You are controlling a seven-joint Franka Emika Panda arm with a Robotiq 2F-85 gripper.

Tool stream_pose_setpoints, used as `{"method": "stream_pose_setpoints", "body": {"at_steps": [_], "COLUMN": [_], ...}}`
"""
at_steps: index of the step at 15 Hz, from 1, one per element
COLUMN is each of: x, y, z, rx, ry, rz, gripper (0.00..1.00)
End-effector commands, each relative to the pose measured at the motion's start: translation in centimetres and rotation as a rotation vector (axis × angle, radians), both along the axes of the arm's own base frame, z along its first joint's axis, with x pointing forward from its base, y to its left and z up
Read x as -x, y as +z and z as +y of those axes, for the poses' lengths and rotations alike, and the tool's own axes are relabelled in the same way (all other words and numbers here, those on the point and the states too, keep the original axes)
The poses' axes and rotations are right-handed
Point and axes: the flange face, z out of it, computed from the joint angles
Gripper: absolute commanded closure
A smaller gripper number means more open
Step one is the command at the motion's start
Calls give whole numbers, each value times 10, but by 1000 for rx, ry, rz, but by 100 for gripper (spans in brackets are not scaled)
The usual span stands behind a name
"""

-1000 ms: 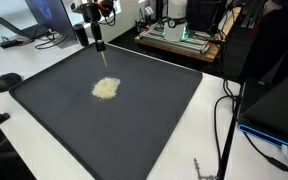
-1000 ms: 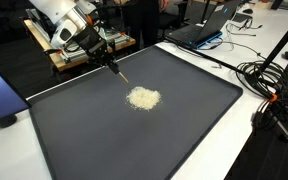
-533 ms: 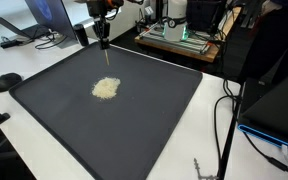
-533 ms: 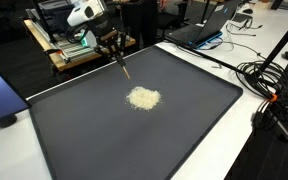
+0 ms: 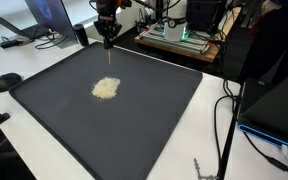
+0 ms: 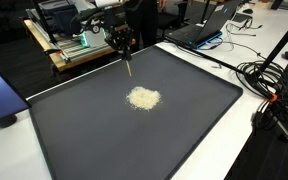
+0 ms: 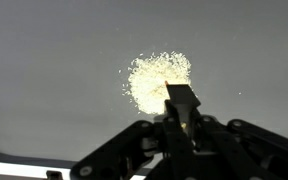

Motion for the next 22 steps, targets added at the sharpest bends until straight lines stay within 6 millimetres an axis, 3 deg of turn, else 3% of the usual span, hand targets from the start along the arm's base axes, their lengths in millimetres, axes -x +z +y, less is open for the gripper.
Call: {"method": "stream_pose_setpoints", "body": {"at_steps": [1, 9, 10, 13, 14, 22], "x": [12, 8, 2, 4, 4, -6], "y": [5, -2, -1, -4, -4, 0], "z": [23, 66, 60, 65, 65, 112], "rx": [67, 107, 108, 106, 106, 188], "ry": [86, 150, 146, 155, 155, 248], "rz": [-22, -109, -93, -93, -93, -126], "gripper": [97, 97, 87, 87, 97, 97]}}
